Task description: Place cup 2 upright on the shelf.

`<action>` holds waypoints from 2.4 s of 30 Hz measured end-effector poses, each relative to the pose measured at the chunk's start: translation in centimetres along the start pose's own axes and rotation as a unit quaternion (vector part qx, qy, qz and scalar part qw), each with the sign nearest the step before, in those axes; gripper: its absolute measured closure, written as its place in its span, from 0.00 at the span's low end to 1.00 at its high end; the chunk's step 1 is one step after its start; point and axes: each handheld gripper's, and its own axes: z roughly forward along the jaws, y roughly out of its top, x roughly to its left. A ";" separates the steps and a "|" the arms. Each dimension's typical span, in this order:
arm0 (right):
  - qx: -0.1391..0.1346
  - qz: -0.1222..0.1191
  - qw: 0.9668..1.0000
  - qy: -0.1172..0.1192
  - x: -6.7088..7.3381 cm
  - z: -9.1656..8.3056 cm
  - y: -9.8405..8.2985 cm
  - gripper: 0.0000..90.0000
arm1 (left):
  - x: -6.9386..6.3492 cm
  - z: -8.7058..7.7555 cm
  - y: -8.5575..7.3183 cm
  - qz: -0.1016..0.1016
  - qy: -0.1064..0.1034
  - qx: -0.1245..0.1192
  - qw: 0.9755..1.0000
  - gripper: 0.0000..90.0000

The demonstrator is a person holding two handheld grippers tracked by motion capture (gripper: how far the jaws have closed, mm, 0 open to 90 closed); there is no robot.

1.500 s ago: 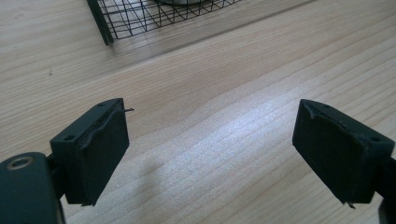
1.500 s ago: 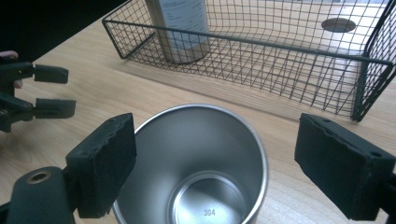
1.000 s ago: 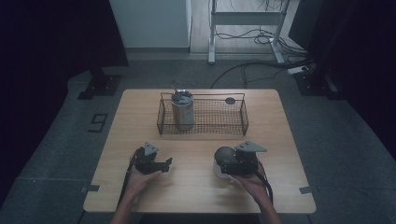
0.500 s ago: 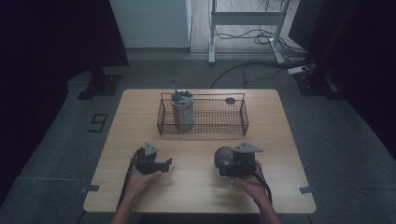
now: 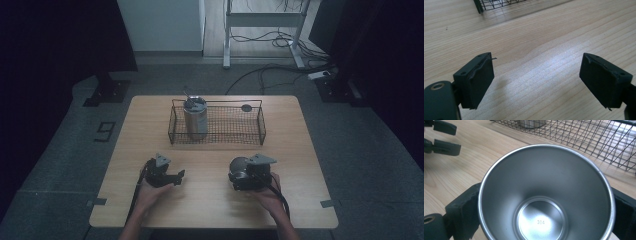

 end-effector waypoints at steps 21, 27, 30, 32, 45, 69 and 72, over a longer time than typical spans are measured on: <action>-0.017 0.004 1.000 0.001 -0.7 -1.0 0.4 0.07 | 0.1 -0.4 0.0 -0.003 0.002 -0.009 1.000 0.15; -0.034 0.008 0.999 0.008 -0.9 -2.2 1.1 0.07 | 0.2 -0.6 0.0 -0.006 0.001 -0.009 1.000 0.15; -0.039 0.010 0.999 0.014 -0.9 -2.5 1.4 0.07 | 0.3 -0.8 0.0 -0.009 0.000 -0.012 1.000 0.15; -0.040 0.011 0.999 0.011 -1.0 -2.6 1.6 0.07 | 0.3 -0.9 0.0 -0.009 -0.002 -0.013 1.000 0.15; -0.055 0.027 0.998 0.006 -1.9 -3.8 3.5 0.07 | 0.3 -1.0 0.0 -0.009 -0.007 -0.013 1.000 0.16; -0.074 0.015 0.997 0.012 -1.9 -5.2 7.8 0.07 | 0.3 -1.3 -0.1 -0.015 -0.014 -0.013 1.000 0.16; -0.076 0.015 0.997 0.012 -1.9 -5.2 8.1 0.07 | 0.3 -1.3 -0.1 -0.014 -0.014 -0.012 1.000 0.16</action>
